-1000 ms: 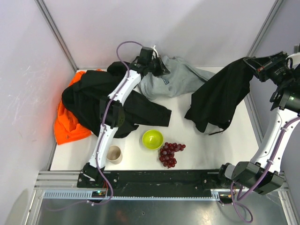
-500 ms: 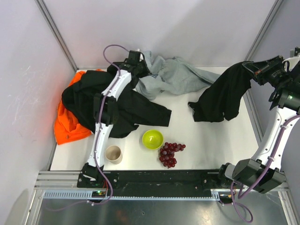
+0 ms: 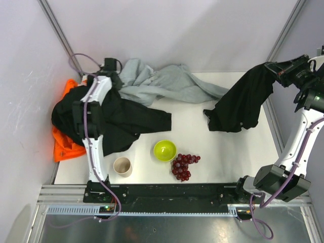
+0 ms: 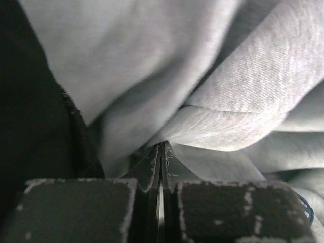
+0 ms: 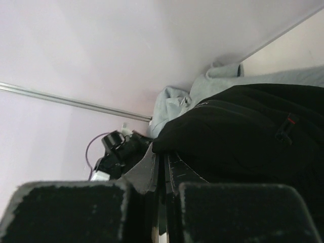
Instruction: Pick out a specific cloth from the pile
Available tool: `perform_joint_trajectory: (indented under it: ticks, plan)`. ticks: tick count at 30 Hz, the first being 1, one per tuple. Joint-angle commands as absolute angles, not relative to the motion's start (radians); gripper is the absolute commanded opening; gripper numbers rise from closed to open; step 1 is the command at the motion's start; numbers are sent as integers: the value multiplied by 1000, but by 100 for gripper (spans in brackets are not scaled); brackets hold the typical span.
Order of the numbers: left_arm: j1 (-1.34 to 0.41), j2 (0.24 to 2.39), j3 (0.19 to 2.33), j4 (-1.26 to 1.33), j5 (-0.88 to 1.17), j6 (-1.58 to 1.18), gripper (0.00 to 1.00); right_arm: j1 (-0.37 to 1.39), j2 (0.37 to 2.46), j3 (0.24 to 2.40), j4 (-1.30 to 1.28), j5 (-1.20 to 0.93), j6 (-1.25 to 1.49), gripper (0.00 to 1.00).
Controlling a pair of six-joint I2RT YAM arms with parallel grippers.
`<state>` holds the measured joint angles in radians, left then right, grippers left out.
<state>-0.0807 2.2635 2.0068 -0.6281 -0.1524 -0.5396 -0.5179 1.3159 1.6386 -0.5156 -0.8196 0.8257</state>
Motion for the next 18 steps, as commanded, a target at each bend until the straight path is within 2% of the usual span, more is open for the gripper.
perform_joint_trajectory:
  ticks: [1, 8, 18]
  plan:
    - [99, 2102, 1876, -751, -426, -505, 1, -524, 1333, 1734, -496, -802, 792, 0]
    - [117, 2054, 1898, -750, -272, -483, 1, -525, 1376, 1811, -480, -763, 797, 0]
    - [-97, 2015, 2182, -746, -86, -434, 4, -525, 1454, 2082, -496, -743, 853, 0]
